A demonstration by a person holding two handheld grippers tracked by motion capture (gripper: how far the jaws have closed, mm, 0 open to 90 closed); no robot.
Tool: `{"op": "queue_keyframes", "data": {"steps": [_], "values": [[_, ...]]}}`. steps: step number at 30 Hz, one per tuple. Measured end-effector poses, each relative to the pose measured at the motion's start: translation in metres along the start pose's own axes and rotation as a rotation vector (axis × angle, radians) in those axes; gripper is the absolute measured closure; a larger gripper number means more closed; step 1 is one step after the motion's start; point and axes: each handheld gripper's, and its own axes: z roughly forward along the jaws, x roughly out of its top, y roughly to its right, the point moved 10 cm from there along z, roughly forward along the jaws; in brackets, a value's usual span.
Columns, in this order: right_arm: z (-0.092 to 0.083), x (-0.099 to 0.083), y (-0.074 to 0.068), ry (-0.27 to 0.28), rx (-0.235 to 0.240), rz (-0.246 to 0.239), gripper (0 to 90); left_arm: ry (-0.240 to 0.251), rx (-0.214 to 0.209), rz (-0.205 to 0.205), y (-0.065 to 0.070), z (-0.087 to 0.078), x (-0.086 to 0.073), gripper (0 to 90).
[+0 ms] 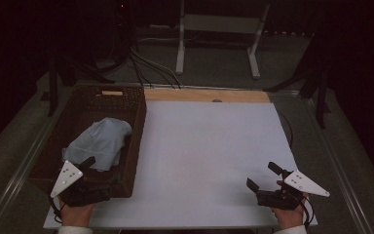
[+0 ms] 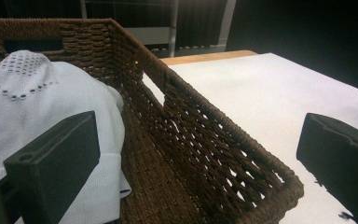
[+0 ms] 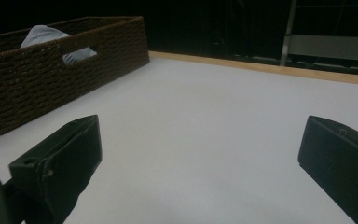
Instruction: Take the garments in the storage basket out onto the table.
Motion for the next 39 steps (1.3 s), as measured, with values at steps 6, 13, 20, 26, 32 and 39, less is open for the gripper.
{"op": "queue_keyframes", "data": {"steps": [6,13,20,26,32,39], "values": [[0.0,0.0,-0.001,0.005,0.001,-0.001,0.0,-0.001,0.002,0.001,0.0,0.0,0.0,0.2],[0.0,0.002,-0.002,0.014,0.007,0.002,0.0,0.002,0.002,0.002,0.0,0.0,0.0,0.2],[0.001,0.002,-0.003,0.013,0.006,-0.003,0.0,0.022,-0.016,-0.003,0.001,-0.001,0.001,0.1],[0.003,0.001,-0.005,0.008,0.007,-0.024,0.0,0.023,-0.022,-0.006,0.001,-0.001,0.002,0.0],[0.003,0.002,-0.004,0.013,-0.001,-0.029,0.0,0.04,-0.023,0.011,0.001,-0.004,0.009,0.0],[0.002,0.003,-0.004,0.019,-0.008,-0.033,0.0,0.051,-0.023,0.021,0.002,-0.006,0.015,0.0]]}}
